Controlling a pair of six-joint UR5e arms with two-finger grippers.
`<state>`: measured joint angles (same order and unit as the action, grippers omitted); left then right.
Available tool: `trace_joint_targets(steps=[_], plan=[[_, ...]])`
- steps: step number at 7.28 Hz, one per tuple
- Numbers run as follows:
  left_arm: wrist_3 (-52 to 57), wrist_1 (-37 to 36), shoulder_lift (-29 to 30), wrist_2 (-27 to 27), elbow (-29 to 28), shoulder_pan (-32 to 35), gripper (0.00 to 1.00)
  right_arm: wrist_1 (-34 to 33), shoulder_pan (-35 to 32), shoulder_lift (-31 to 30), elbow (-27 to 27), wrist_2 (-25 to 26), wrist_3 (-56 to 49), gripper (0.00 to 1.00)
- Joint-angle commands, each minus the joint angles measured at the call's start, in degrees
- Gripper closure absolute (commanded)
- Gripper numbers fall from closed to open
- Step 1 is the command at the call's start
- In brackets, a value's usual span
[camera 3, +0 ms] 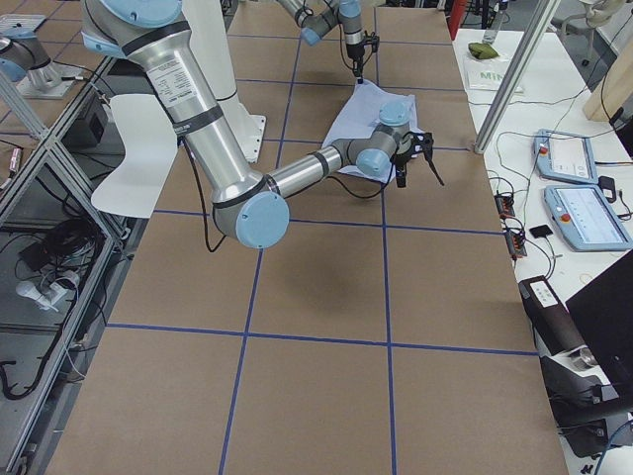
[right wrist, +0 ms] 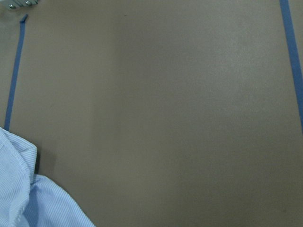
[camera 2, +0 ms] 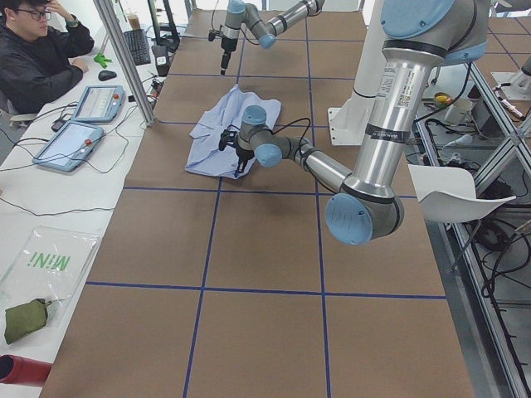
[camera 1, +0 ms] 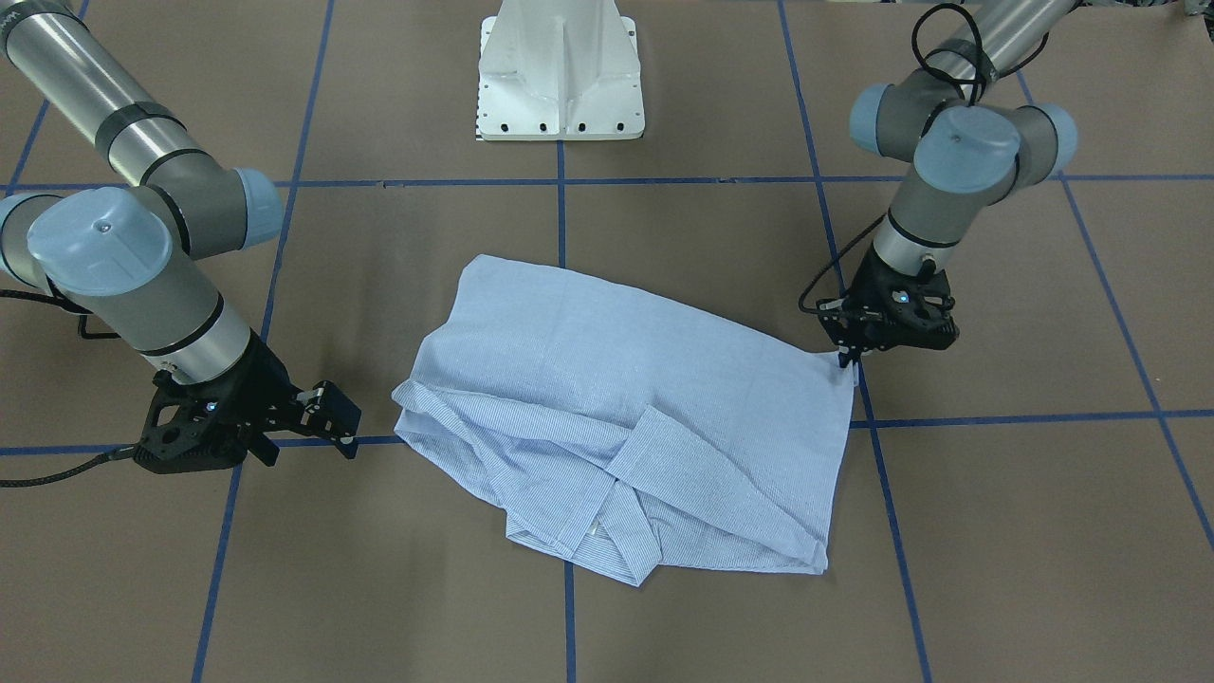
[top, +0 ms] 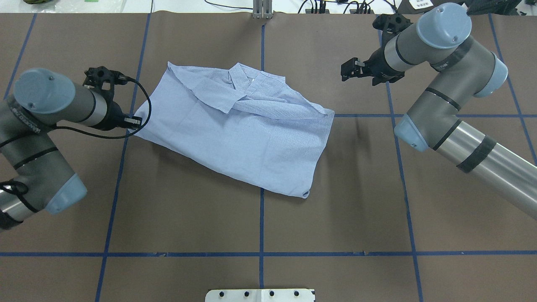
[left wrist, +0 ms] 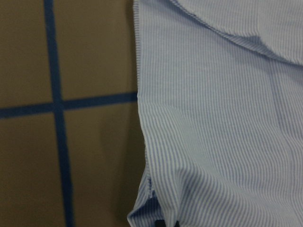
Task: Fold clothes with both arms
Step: 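Grasp the shirt's side edge with the left gripper and drag it farther away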
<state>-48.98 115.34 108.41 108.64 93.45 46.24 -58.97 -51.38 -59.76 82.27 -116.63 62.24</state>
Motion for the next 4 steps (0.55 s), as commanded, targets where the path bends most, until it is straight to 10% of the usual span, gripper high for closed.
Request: trace_joint_targets(steps=[1, 4], plan=[[2.8, 0.8, 9.2, 0.0, -13.0, 5.2, 1.00, 0.0, 0.0, 0.1, 0.0, 0.0, 0.0, 0.00], [2.7, 14.8, 25.9, -6.1, -41.0, 8.3, 1.00, 0.0, 0.2, 0.2, 0.3, 0.0, 0.3, 0.00]])
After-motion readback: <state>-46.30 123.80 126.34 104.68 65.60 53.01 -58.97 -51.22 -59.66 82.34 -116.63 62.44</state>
